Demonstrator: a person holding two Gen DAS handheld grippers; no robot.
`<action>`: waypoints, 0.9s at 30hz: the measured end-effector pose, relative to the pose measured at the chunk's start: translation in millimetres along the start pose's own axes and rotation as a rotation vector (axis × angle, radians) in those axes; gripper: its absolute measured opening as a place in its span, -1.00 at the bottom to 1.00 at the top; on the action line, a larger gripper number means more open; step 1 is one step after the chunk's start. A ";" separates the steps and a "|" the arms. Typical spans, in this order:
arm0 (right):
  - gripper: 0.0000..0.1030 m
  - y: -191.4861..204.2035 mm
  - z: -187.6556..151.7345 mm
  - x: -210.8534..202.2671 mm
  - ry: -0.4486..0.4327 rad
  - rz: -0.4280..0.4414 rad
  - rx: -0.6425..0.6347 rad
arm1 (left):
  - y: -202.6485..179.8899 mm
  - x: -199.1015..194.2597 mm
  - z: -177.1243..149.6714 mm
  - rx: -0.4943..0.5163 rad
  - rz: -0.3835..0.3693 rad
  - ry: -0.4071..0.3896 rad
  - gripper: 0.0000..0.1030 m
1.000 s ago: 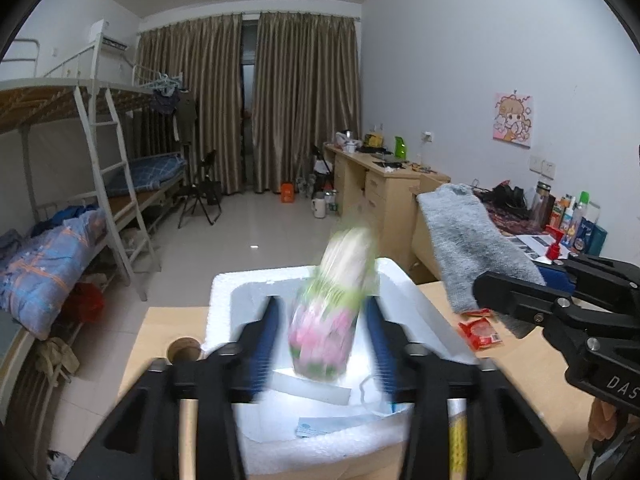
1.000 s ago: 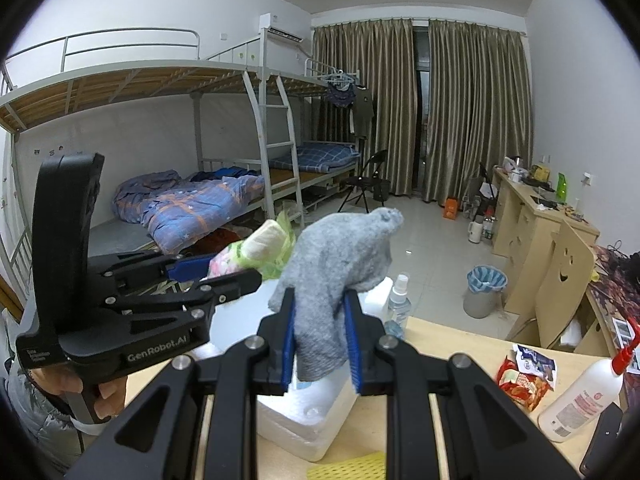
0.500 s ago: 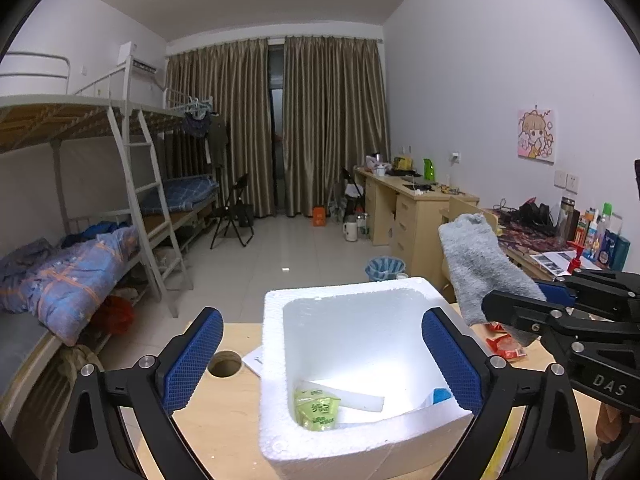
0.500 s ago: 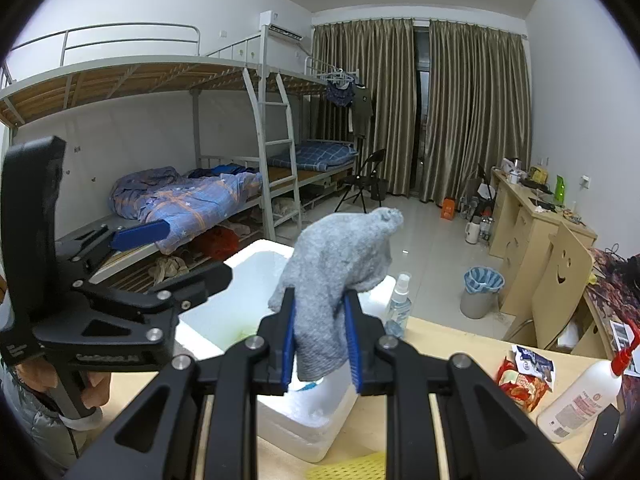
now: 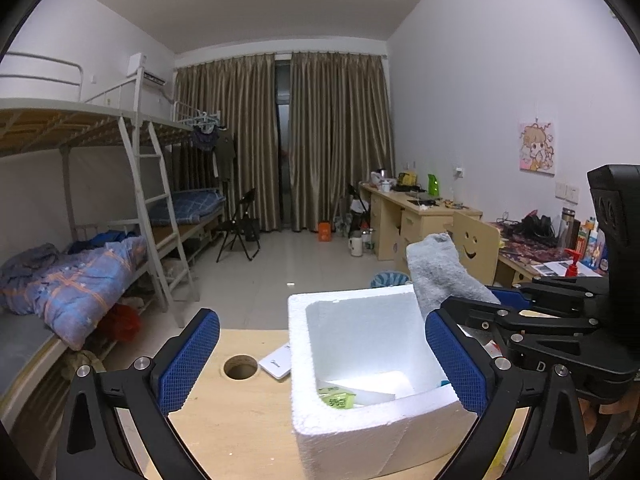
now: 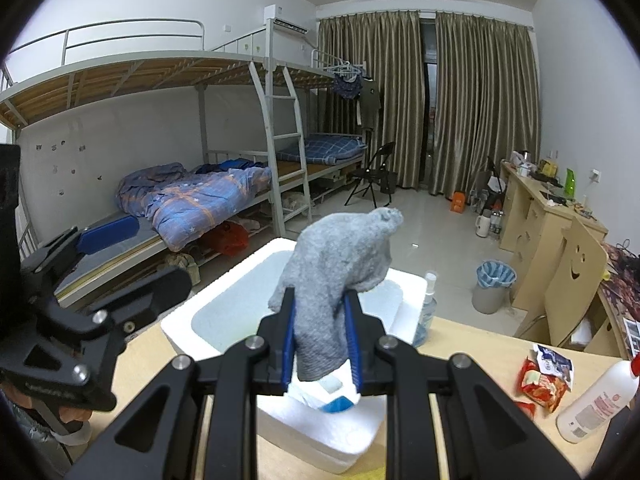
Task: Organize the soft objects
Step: 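Open the left tool to drop the tissue pack while the right tool releases the sock into the box, then withdraw both open tools up and away from the foam box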
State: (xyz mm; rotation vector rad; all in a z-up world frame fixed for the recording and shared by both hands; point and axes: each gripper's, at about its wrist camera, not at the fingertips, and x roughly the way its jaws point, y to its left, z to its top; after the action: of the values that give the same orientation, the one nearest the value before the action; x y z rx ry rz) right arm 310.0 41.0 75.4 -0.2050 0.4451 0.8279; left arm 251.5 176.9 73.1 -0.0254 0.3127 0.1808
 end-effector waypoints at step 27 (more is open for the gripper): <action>0.29 -6.0 -4.0 2.5 0.010 -0.003 0.019 | 10.7 3.8 -7.3 -0.020 0.024 0.017 0.99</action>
State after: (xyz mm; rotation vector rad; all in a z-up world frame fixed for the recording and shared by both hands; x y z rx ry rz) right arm 314.8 37.3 70.7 -0.1920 0.4620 0.8192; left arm 250.9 187.7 65.1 -0.0432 0.3278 0.2073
